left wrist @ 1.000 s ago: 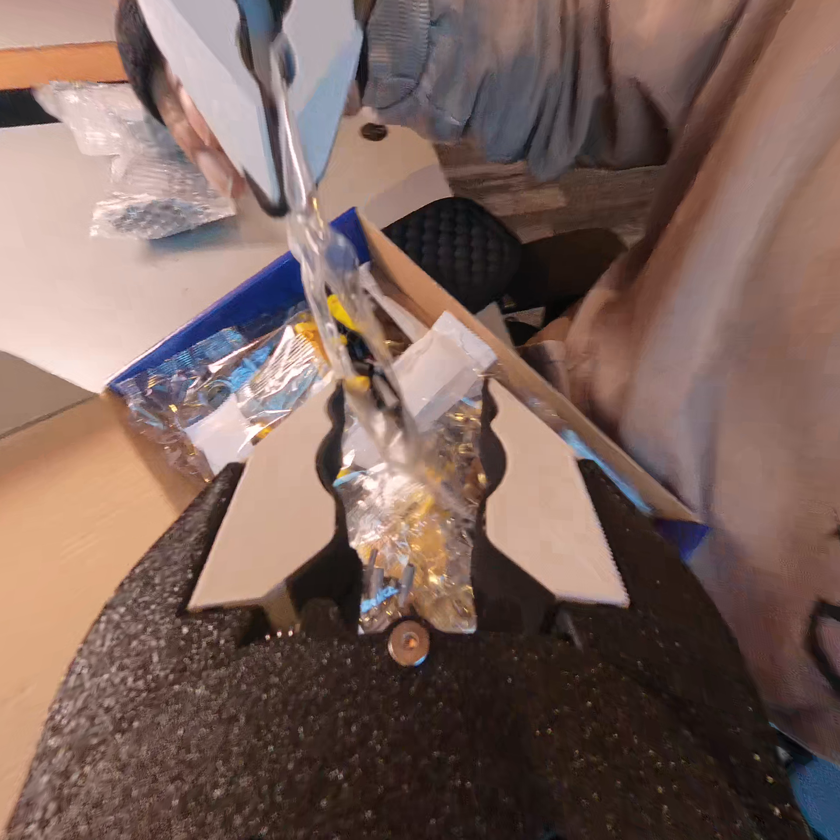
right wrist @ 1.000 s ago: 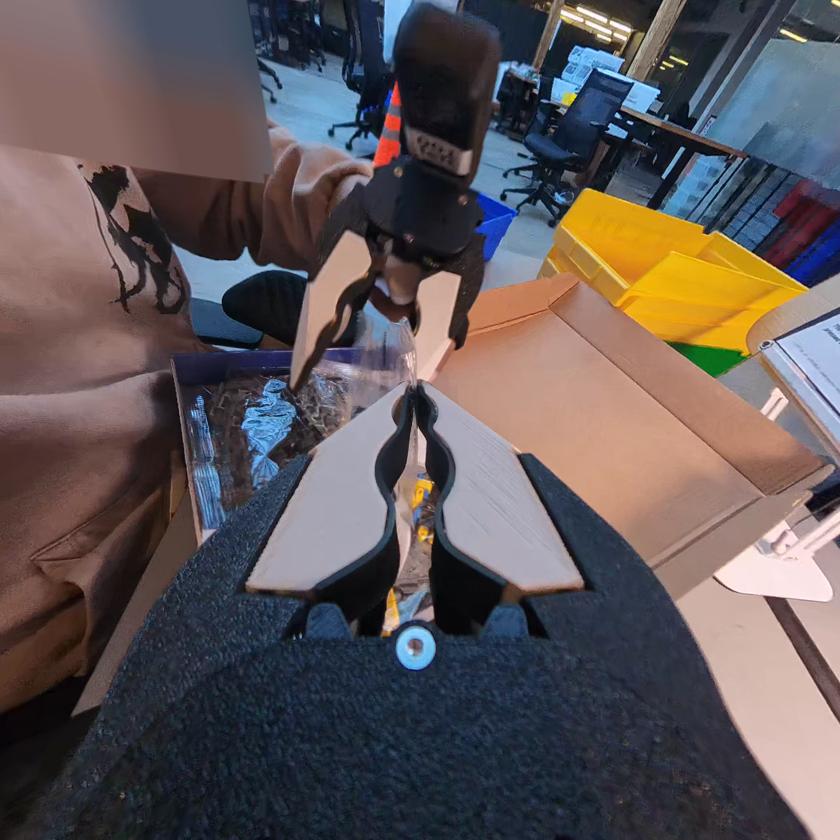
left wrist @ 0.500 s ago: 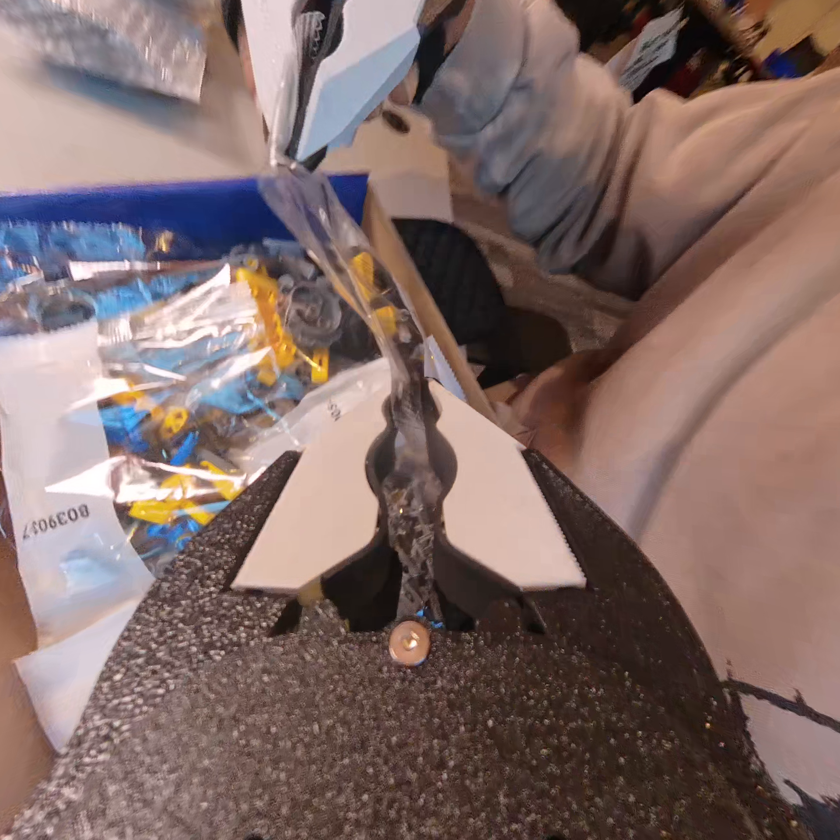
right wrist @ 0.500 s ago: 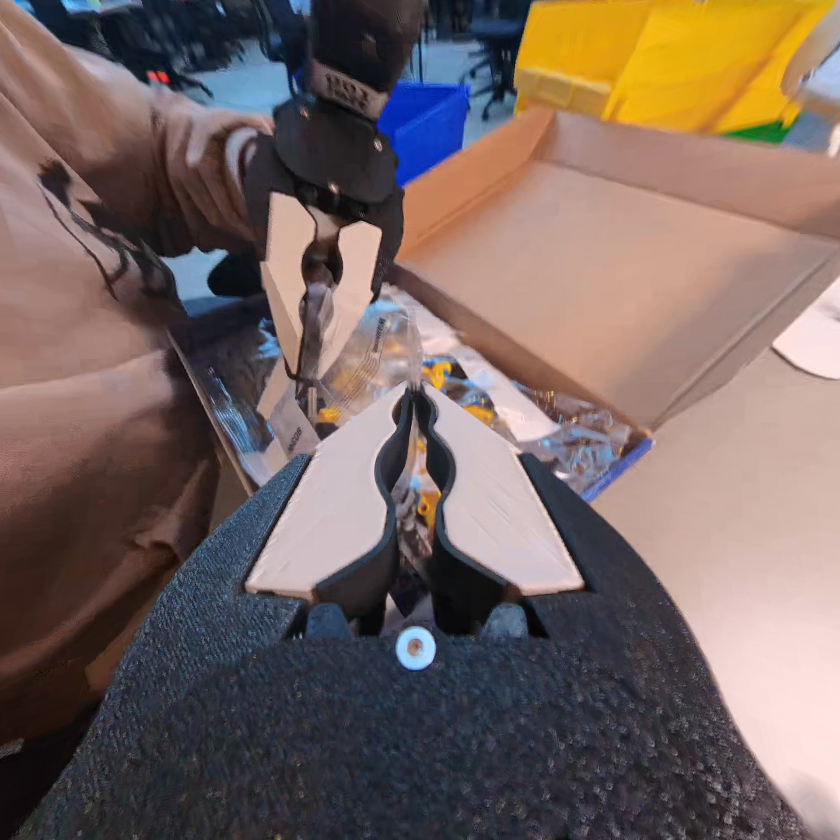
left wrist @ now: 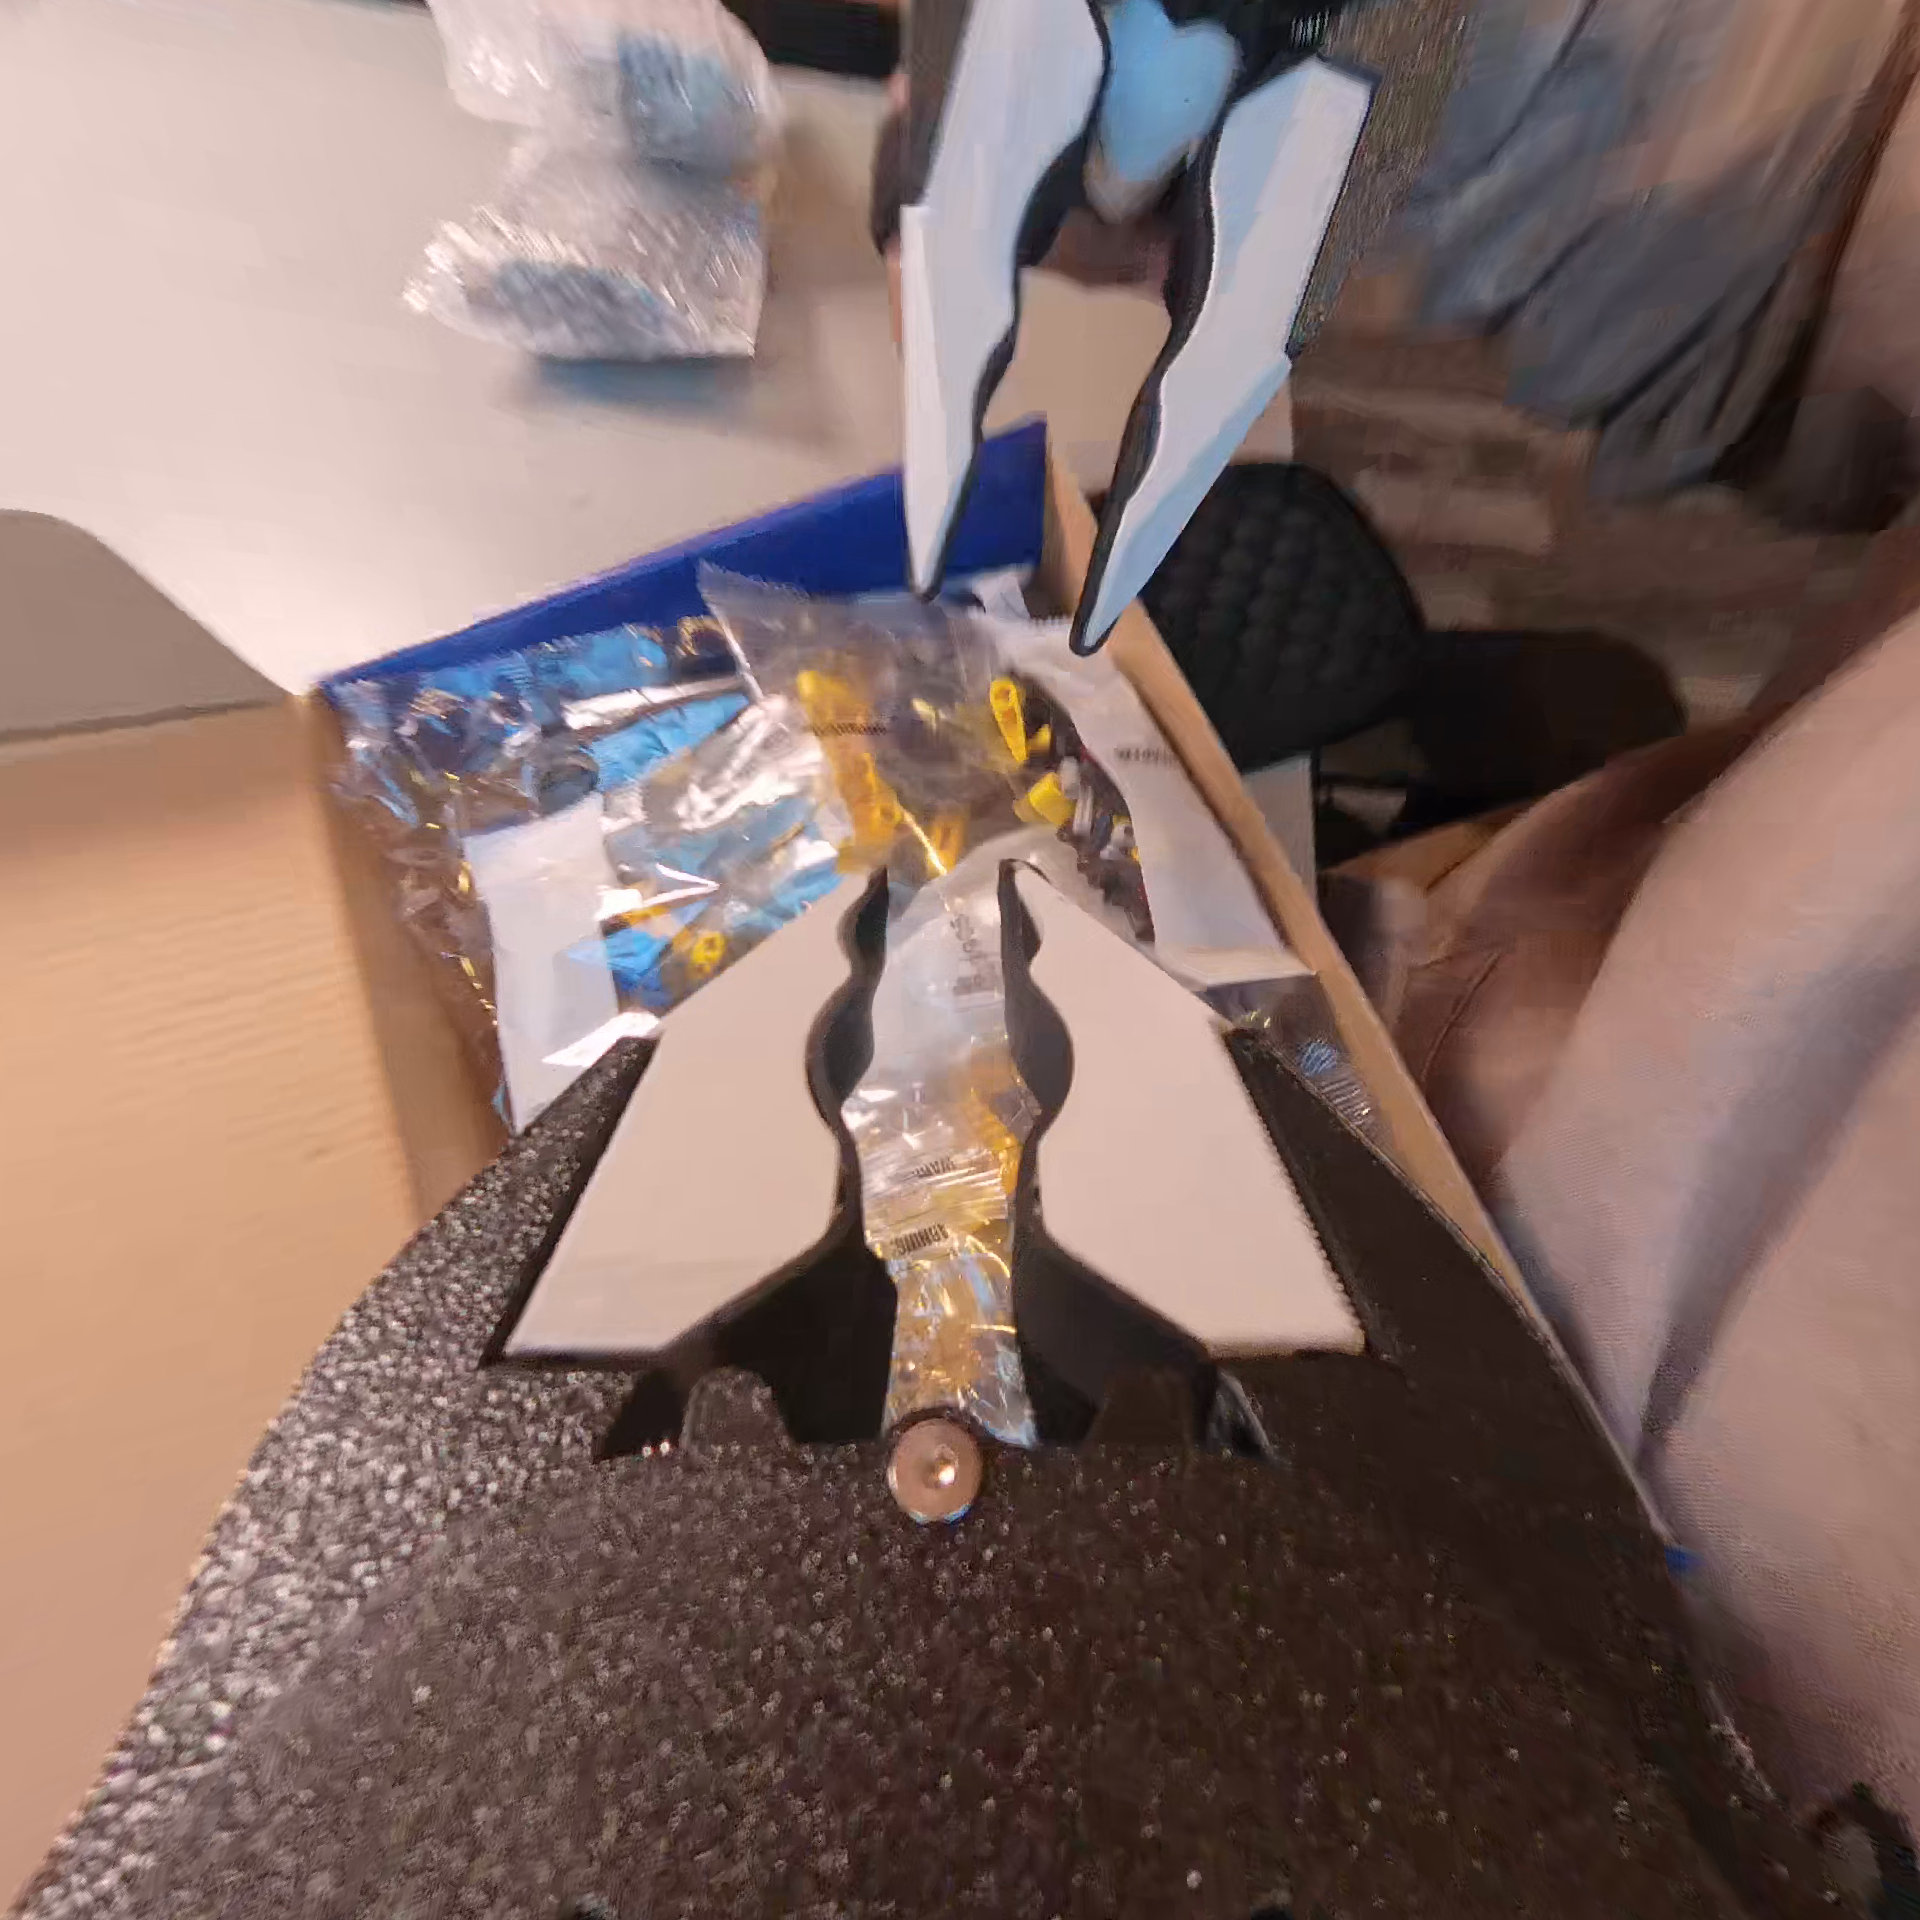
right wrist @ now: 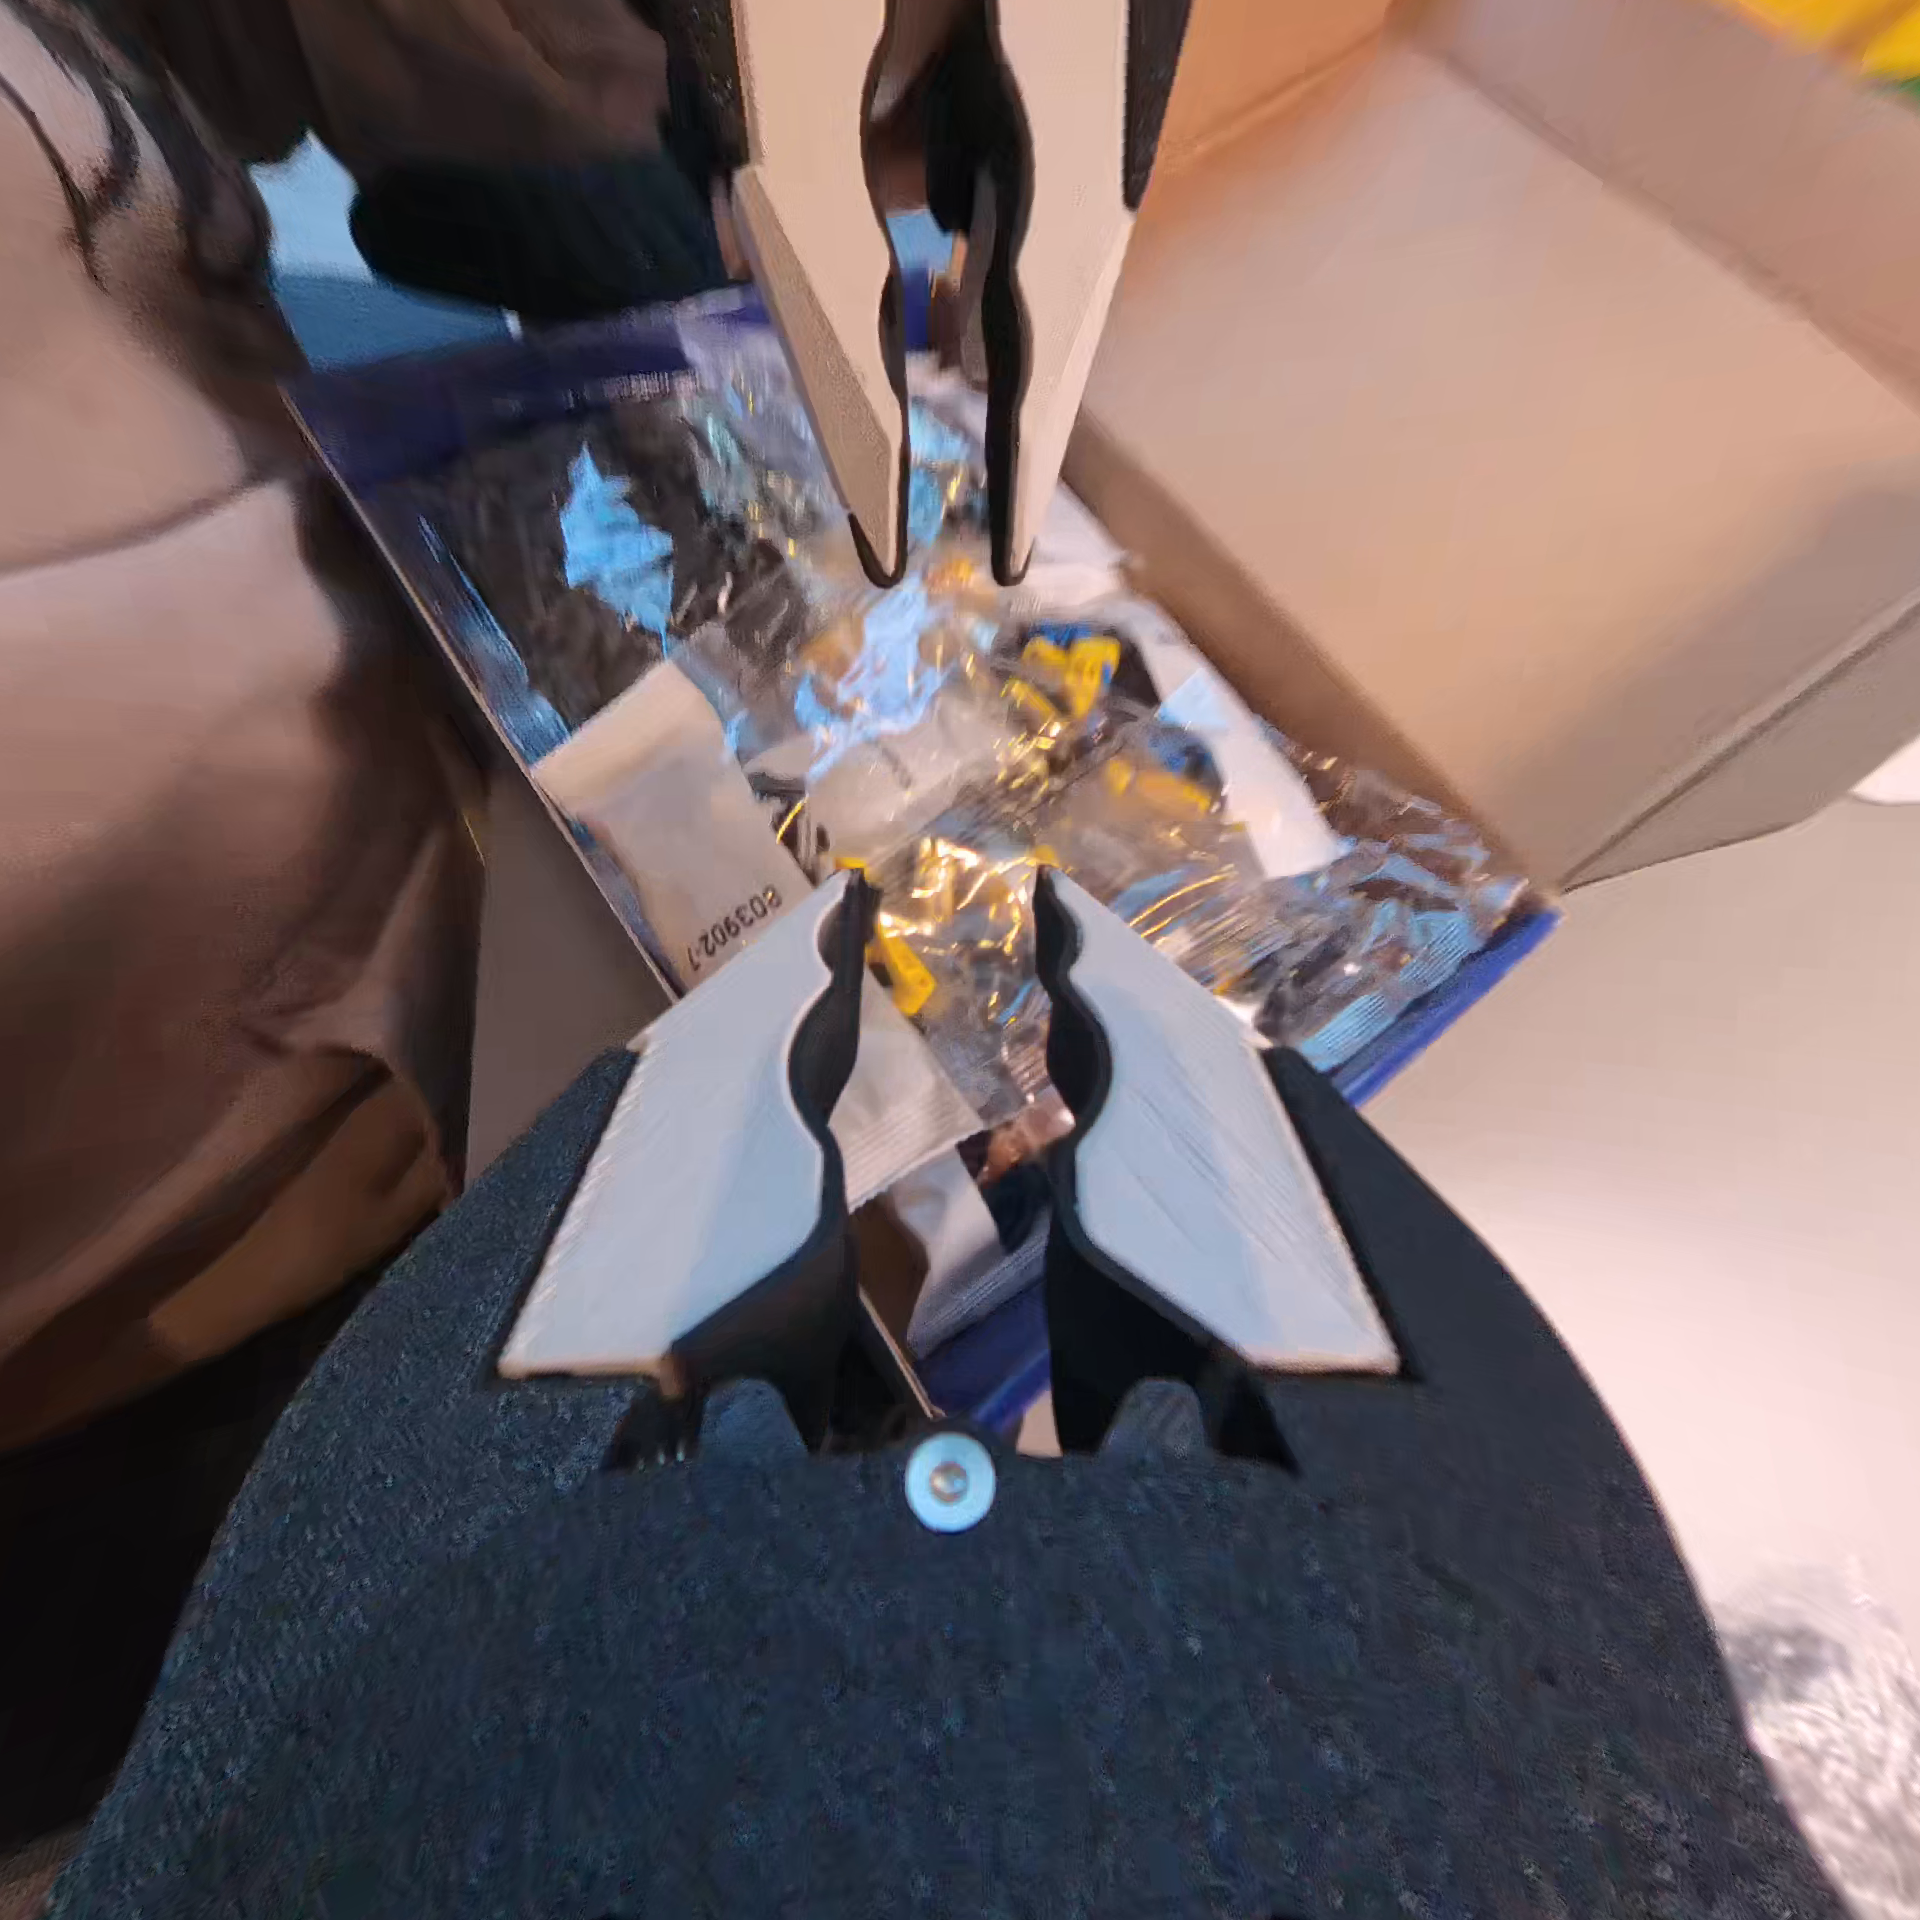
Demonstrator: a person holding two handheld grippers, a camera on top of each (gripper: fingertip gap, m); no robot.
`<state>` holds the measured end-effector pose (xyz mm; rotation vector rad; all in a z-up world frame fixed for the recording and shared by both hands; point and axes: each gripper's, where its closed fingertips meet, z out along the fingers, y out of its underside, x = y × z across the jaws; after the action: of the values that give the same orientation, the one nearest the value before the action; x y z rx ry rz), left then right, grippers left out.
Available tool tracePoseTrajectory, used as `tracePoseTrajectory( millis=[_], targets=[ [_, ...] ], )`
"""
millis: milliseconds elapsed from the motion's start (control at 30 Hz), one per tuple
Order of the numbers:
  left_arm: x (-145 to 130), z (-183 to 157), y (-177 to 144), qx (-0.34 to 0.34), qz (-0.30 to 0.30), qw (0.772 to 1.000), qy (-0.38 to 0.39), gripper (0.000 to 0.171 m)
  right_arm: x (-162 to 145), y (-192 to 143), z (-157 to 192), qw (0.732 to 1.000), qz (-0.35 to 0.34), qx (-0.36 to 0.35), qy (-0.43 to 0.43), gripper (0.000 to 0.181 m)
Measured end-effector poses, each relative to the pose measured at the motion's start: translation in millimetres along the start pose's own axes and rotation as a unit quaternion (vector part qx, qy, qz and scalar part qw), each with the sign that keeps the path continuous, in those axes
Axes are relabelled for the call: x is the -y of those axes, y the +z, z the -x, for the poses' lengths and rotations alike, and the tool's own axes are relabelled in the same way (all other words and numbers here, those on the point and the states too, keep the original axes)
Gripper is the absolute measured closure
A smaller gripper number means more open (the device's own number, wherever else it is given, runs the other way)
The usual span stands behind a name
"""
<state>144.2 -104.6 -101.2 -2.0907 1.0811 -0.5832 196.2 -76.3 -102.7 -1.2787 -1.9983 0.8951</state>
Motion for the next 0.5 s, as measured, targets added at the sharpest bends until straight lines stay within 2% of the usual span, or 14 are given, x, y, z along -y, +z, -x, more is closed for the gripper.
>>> tracePoseTrajectory(
  millis=[67,133,233,367,433,500],
  targets=[
    [-29,10,26,0.045,0.081,0.995,0.044,0.158,-32,23,4,0.995,0.101,-0.012,-0.014,0.135],
    [-47,12,43,0.051,0.113,0.991,0.055,0.161,-33,31,6,0.993,0.118,-0.003,0.003,0.132],
    [-53,11,50,0.054,0.111,0.990,0.064,0.163,-39,34,6,0.986,0.159,0.014,0.040,0.130],
    [-54,11,47,0.059,0.101,0.991,0.069,0.163,-39,35,5,0.980,0.177,0.058,0.065,0.129],
    [-54,11,46,0.055,0.090,0.993,0.058,0.161,-32,31,4,0.981,0.168,0.075,0.064,0.111],
    [-52,10,44,0.053,0.075,0.994,0.061,0.161,-12,29,-5,0.989,0.119,0.062,0.063,0.112]
  ],
)
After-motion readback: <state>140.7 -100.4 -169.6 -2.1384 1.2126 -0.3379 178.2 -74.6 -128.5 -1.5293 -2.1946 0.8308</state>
